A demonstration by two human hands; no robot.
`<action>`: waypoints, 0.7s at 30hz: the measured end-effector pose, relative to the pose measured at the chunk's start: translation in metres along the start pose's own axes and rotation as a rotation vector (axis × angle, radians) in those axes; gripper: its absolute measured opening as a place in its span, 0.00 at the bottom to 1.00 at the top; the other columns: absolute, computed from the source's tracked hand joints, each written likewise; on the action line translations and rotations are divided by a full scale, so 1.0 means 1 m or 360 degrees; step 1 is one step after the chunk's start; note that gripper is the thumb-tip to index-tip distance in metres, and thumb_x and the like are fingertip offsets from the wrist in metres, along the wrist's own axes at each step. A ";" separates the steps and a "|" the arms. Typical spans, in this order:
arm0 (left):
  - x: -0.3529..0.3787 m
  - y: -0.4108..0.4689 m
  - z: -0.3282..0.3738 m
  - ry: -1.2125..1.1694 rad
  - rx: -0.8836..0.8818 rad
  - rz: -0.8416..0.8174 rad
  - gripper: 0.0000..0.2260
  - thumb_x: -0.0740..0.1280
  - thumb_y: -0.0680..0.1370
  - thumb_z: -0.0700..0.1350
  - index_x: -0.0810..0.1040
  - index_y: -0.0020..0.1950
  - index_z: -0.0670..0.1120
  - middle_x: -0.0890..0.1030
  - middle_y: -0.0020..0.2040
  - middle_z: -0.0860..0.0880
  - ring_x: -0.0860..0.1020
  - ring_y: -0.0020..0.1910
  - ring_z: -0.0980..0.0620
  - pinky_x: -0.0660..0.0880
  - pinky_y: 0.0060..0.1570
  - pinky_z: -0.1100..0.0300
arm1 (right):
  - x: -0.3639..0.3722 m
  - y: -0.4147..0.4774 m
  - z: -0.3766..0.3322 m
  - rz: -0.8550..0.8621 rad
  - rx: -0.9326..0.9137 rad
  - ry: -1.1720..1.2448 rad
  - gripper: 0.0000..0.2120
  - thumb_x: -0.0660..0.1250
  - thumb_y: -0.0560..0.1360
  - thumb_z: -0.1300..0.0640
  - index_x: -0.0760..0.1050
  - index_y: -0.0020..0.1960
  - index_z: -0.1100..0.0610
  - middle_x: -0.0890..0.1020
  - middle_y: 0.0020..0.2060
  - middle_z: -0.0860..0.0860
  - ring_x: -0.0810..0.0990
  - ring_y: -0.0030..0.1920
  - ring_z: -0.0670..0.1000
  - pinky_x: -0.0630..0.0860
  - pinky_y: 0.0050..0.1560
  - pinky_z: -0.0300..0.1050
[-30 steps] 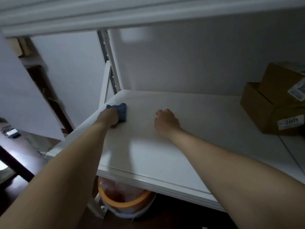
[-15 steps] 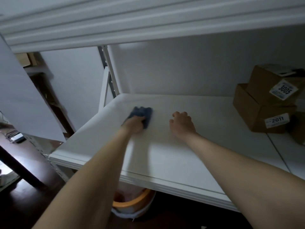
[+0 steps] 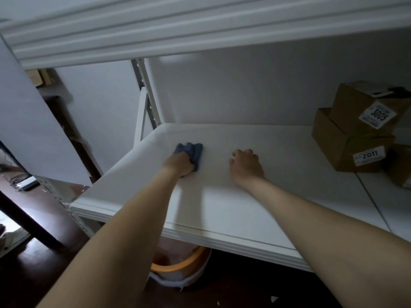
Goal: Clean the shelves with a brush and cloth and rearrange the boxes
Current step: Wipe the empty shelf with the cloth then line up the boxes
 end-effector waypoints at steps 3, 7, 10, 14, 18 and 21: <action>-0.006 -0.016 -0.053 0.0056 -0.0384 -0.0083 0.21 0.64 0.71 0.42 0.62 0.63 0.49 0.66 0.62 0.42 0.67 0.61 0.38 0.75 0.52 0.41 | 0.005 -0.003 -0.008 -0.0031 -0.0020 0.0020 0.17 0.53 0.81 0.53 0.70 0.67 0.56 0.68 0.65 0.59 0.66 0.66 0.60 0.68 0.61 0.51; -0.004 -0.021 -0.051 0.0176 -0.0575 -0.0144 0.29 0.65 0.70 0.39 0.59 0.69 0.48 0.64 0.65 0.41 0.64 0.65 0.36 0.73 0.51 0.41 | 0.000 -0.006 -0.009 -0.0019 -0.0006 0.0030 0.17 0.53 0.81 0.55 0.70 0.66 0.56 0.68 0.64 0.59 0.66 0.66 0.60 0.69 0.61 0.52; 0.005 -0.017 -0.008 0.0313 -0.0432 -0.0117 0.23 0.59 0.76 0.41 0.60 0.71 0.44 0.66 0.67 0.40 0.66 0.66 0.37 0.69 0.59 0.43 | -0.009 -0.007 0.000 -0.0024 0.0069 0.0063 0.17 0.53 0.80 0.57 0.69 0.67 0.56 0.68 0.65 0.59 0.66 0.67 0.60 0.68 0.62 0.52; 0.011 -0.018 0.084 0.0137 0.0008 -0.0197 0.19 0.58 0.78 0.46 0.67 0.69 0.45 0.70 0.68 0.42 0.69 0.66 0.41 0.68 0.62 0.48 | -0.028 -0.011 0.022 -0.0011 0.0284 0.0192 0.18 0.52 0.80 0.58 0.66 0.70 0.57 0.66 0.67 0.61 0.65 0.67 0.61 0.67 0.63 0.52; 0.024 -0.030 0.174 -0.0226 -0.0003 -0.0253 0.17 0.60 0.79 0.47 0.73 0.66 0.45 0.74 0.66 0.44 0.73 0.64 0.44 0.70 0.60 0.53 | -0.057 -0.017 0.052 0.0148 0.0365 0.0220 0.18 0.52 0.82 0.54 0.66 0.69 0.59 0.66 0.66 0.62 0.65 0.67 0.62 0.66 0.64 0.53; 0.026 -0.036 0.208 -0.0233 0.0121 -0.0249 0.16 0.61 0.79 0.47 0.73 0.66 0.43 0.75 0.65 0.43 0.74 0.63 0.45 0.70 0.59 0.55 | -0.074 -0.021 0.070 0.0167 0.0391 0.0178 0.18 0.52 0.81 0.57 0.67 0.69 0.58 0.66 0.66 0.62 0.64 0.67 0.62 0.66 0.65 0.53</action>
Point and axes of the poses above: each hand's wrist, its own y-axis towards the middle knuckle, its own x-axis out of the palm, z = x × y, the point moved 1 cm from there along y, towards the middle knuckle
